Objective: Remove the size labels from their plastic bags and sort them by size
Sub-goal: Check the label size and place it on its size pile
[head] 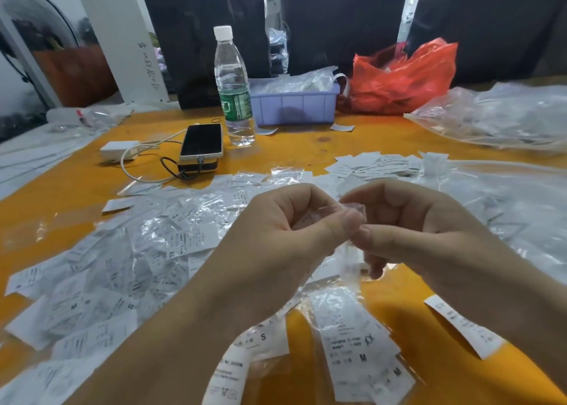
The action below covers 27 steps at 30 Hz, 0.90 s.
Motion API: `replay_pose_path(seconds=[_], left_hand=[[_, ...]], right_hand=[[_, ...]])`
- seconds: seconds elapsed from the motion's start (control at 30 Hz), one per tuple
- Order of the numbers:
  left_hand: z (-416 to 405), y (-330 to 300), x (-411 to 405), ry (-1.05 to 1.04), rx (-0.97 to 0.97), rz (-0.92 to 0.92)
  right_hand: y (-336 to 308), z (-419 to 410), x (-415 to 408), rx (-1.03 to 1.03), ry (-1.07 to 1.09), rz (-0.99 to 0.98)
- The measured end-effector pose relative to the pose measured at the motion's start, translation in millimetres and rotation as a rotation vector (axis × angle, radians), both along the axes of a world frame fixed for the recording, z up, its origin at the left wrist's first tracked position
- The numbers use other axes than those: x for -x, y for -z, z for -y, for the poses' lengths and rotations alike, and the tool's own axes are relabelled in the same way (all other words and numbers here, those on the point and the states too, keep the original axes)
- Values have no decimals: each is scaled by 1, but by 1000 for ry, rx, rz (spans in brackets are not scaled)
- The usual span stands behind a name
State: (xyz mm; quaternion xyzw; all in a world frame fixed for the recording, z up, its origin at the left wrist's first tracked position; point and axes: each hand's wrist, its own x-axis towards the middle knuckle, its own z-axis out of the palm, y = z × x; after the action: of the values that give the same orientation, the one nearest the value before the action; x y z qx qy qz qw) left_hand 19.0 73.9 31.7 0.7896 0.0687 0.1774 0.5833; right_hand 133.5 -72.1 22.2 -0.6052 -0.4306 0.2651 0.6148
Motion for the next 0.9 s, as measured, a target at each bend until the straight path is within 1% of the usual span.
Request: replay_pose_path(seconds=[0.1,0.2,0.3,0.4,0.5,0.57,0.63,0.77,0.83,0.9], left_hand=[[1,0,1,46,-13,-21],[1,-2,1,86,-21,-23],[1,0,1,65,-49,-35],[1,2,0,60,-65,-48],[2,2,1,89,-53,-62],[3,3,2,96,-82,-71],[4,3,2,85,-109,-64],[3,4,1,-8,-115,0],[1,5,0,-42,-72,22],[0,6,-1,-56,-33,33]], right_hand=[[1,1,-1,49,-61,-52],[-1,-2,0,17,-92,-72],[-3,-4,-2,-18,-80,-174],[-1,-3,-5,2,-31,-147],[0,-3,-5,55,-26,-145],[-1,-4,-4,80,-22,-131],[-3,-5,-2,71,12,-90],[-3,-5,1,-25,210,40],[-5,-4,1,-67,264,11],[-7,-3,-1,-96,277,-62]])
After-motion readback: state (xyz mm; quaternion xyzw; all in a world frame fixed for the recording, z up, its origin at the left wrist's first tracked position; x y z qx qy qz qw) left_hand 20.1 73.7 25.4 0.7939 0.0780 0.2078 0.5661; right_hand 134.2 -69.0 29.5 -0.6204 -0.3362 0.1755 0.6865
